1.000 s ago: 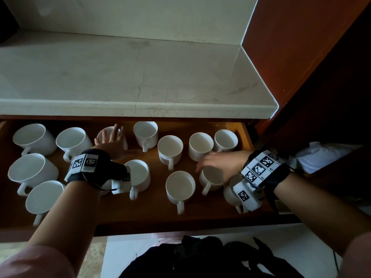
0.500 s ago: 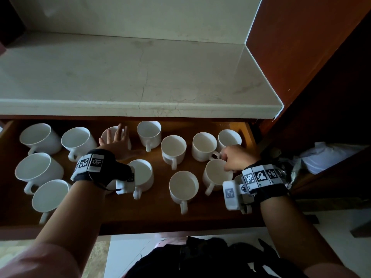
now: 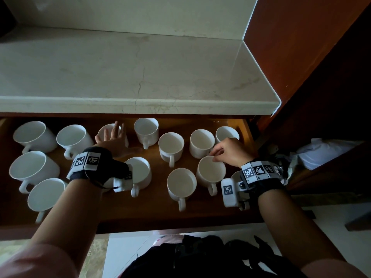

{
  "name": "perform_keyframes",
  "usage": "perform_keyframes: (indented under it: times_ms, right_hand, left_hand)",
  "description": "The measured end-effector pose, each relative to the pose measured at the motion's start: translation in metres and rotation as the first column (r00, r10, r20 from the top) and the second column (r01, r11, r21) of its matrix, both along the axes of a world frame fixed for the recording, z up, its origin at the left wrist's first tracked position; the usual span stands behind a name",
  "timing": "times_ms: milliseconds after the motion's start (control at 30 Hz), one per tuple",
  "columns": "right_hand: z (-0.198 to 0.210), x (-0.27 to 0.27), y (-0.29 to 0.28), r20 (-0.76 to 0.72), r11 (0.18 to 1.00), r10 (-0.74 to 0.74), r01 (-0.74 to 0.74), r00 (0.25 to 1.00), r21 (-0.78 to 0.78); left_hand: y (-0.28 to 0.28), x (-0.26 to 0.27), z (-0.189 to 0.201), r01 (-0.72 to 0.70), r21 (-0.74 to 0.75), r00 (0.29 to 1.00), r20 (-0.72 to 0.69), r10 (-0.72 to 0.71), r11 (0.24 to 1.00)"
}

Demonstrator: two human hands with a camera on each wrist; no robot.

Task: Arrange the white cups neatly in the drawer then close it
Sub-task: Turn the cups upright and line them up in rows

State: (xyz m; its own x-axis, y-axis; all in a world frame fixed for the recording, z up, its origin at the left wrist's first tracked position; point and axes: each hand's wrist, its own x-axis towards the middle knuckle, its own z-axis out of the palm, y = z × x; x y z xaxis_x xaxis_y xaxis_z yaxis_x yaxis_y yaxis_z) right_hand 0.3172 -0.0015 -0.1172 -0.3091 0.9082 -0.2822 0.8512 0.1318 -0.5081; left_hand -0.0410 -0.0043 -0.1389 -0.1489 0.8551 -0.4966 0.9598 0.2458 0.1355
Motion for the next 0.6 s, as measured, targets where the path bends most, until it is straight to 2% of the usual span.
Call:
perform_keyframes:
  times_ms: [600]
  right_hand:
    - [-0.0065,0.0035,0.0009,-0.025,0.999,0.011,-0.01,1.0,0.032]
  left_hand:
    - [0.0002,-0.0004,-0.0033,0.004,0.01,1.0,-0.009,-0.004,1.0]
